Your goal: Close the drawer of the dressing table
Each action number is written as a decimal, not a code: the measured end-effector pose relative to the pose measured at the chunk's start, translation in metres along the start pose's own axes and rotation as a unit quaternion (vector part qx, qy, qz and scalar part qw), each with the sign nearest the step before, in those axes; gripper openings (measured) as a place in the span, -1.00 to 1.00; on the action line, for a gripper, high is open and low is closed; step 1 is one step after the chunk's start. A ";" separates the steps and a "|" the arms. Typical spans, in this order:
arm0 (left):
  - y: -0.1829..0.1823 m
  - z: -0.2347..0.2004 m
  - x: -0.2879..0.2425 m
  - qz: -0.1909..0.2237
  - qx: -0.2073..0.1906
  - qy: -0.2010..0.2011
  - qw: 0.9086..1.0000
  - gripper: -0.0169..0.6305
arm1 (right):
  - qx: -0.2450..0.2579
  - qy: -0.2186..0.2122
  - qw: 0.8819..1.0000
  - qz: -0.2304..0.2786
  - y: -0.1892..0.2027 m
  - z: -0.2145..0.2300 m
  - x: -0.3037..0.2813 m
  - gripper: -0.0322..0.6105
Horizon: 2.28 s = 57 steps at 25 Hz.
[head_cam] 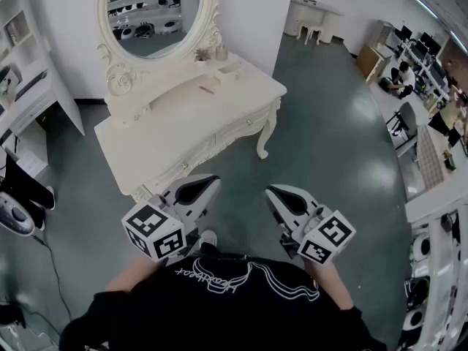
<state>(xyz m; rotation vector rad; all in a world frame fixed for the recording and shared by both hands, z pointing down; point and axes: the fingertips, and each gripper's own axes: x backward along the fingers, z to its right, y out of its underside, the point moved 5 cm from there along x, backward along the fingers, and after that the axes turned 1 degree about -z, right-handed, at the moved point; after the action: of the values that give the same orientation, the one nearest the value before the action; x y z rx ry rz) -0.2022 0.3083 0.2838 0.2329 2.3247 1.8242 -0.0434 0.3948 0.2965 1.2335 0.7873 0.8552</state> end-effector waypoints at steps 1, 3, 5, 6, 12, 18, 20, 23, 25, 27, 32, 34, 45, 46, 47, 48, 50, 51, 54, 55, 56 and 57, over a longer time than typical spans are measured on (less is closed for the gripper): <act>0.001 0.000 0.000 -0.001 0.001 -0.001 1.000 -0.93 | 0.000 0.000 1.000 0.001 0.000 -0.001 0.001 -0.89; 0.003 0.001 -0.001 -0.003 0.002 -0.002 1.000 -0.93 | 0.000 0.000 1.000 0.002 0.000 -0.001 0.003 -0.89; 0.004 0.003 -0.002 -0.005 0.002 -0.002 1.000 -0.94 | 0.001 0.004 1.000 0.001 -0.001 -0.001 0.006 -0.89; 0.004 0.004 -0.002 -0.005 0.001 -0.001 1.000 -0.93 | 0.002 0.009 1.000 -0.001 -0.002 -0.001 0.007 -0.89; 0.004 0.010 -0.005 -0.008 -0.001 0.004 1.000 -0.93 | 0.009 0.044 0.999 0.013 -0.007 0.004 0.018 -0.89; 0.008 0.003 -0.005 -0.009 0.005 0.000 1.000 -0.94 | 0.049 0.053 0.997 -0.011 -0.004 0.008 0.013 -0.41; 0.010 -0.002 -0.007 -0.011 0.008 -0.001 1.000 -0.93 | 0.067 0.061 0.996 -0.021 -0.002 0.011 0.009 -0.26; 0.012 -0.010 -0.013 -0.014 0.012 -0.001 1.000 -0.93 | 0.062 0.070 0.995 -0.027 0.001 0.022 0.005 -0.14; 0.012 -0.016 -0.019 -0.015 0.013 0.001 1.000 -0.94 | 0.054 0.073 0.995 -0.030 0.005 0.031 0.002 -0.14; 0.013 -0.023 -0.026 -0.016 0.014 0.002 1.000 -0.93 | 0.052 0.077 0.995 -0.034 0.009 0.041 -0.002 -0.12; 0.014 -0.051 -0.047 -0.019 0.019 0.003 1.000 -0.94 | 0.039 0.080 0.995 -0.046 0.016 0.070 -0.022 -0.10; 0.011 -0.066 -0.057 -0.019 0.020 0.002 1.000 -0.93 | 0.039 0.081 0.995 -0.047 0.014 0.084 -0.033 -0.10; -0.009 -0.184 -0.150 -0.032 0.034 -0.007 0.999 -0.94 | 0.018 0.085 0.994 -0.066 0.001 0.201 -0.122 -0.11; -0.013 -0.198 -0.161 -0.031 0.036 -0.009 0.999 -0.94 | 0.018 0.085 0.994 -0.068 -0.002 0.214 -0.132 -0.11; -0.016 -0.211 -0.171 -0.031 0.037 -0.012 0.999 -0.94 | 0.017 0.085 0.994 -0.071 -0.004 0.226 -0.142 -0.11; -0.019 -0.224 -0.180 -0.031 0.040 -0.015 0.999 -0.94 | 0.015 0.085 0.993 -0.075 -0.005 0.239 -0.152 -0.11; -0.024 -0.251 -0.200 -0.031 0.045 -0.020 0.998 -0.93 | 0.010 0.083 0.993 -0.082 -0.008 0.265 -0.173 -0.12; -0.026 -0.265 -0.209 -0.032 0.047 -0.024 0.998 -0.93 | 0.009 0.082 0.993 -0.085 -0.009 0.278 -0.184 -0.12; -0.030 -0.306 -0.233 -0.033 0.055 -0.039 0.997 -0.94 | 0.005 0.080 0.993 -0.092 -0.012 0.313 -0.216 -0.12; -0.031 -0.318 -0.240 -0.034 0.057 -0.045 0.997 -0.93 | 0.004 0.078 0.992 -0.095 -0.011 0.323 -0.226 -0.12; -0.031 -0.330 -0.247 -0.034 0.059 -0.050 0.996 -0.94 | 0.003 0.077 0.992 -0.099 -0.011 0.333 -0.236 -0.12; -0.031 -0.341 -0.253 -0.035 0.060 -0.054 0.996 -0.93 | 0.002 0.075 0.992 -0.103 -0.010 0.342 -0.245 -0.13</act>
<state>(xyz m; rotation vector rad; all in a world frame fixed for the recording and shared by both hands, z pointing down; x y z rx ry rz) -0.0362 -0.0795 0.3442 0.2569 2.3397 1.6002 0.1407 0.0208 0.3544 1.0782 1.0198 0.7826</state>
